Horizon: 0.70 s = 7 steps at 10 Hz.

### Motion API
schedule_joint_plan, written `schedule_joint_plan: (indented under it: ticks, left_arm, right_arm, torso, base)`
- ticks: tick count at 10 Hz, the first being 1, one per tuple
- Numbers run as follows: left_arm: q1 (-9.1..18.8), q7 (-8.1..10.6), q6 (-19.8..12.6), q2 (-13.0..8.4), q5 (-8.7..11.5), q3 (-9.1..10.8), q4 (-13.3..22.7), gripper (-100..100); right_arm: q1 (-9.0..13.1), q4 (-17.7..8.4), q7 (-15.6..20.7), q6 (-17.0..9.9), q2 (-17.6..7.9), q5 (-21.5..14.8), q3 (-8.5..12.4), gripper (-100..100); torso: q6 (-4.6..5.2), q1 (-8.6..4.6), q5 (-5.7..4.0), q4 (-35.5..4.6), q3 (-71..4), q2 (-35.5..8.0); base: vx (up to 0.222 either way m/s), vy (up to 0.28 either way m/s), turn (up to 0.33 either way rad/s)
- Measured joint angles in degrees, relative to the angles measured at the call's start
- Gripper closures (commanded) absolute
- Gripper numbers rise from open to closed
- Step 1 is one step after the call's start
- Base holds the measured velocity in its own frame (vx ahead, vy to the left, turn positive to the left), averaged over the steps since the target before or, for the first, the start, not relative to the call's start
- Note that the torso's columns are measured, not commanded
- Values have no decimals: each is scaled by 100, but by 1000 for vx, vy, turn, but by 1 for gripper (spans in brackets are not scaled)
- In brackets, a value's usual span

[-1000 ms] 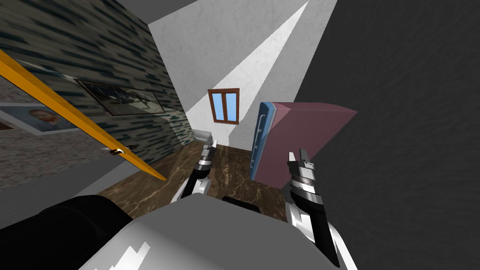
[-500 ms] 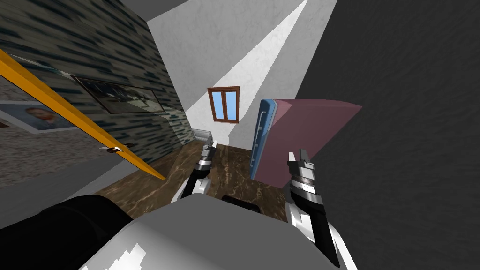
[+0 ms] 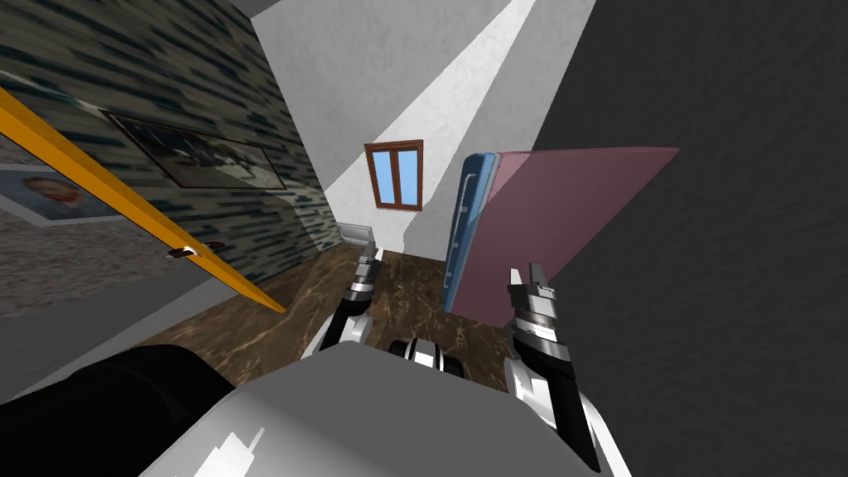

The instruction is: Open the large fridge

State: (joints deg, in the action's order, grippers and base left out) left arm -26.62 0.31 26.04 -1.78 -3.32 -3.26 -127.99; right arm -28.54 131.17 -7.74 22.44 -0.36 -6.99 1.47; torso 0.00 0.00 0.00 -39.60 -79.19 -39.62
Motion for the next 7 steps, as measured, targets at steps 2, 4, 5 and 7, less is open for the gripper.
schedule_joint_plan:
  ticks: [2, 4, 5, 7]
  left_arm:
    - [-1, 0, -1, 0, 0, 0, 3, 0]
    - [-1, 0, -1, 1, 0, -1, 3, 0]
    - [-1, 0, -1, 1, 0, -1, 3, 0]
    - [-2, 0, -1, 0, 0, 0, 3, 0]
  right_arm:
    - [-90, -19, 58, 2, -259, 17, 167, -100]
    - [-303, 54, 189, -35, -498, 27, 423, -100]
    - [-423, 90, 251, -66, -620, 58, 606, -100]
    - [-559, 13, 396, -49, -744, 86, 928, -100]
  torso:
    - [0, 5, 2, -243, -510, -241]
    - [0, 8, 3, -264, -542, -257]
    - [-1, 5, 2, -265, -543, -258]
    - [3, -9, -2, -269, -536, -270]
  base:
    - [36, 32, 117]
    - [69, 54, 179]
    - [82, 56, 222]
    - [70, 23, 120]
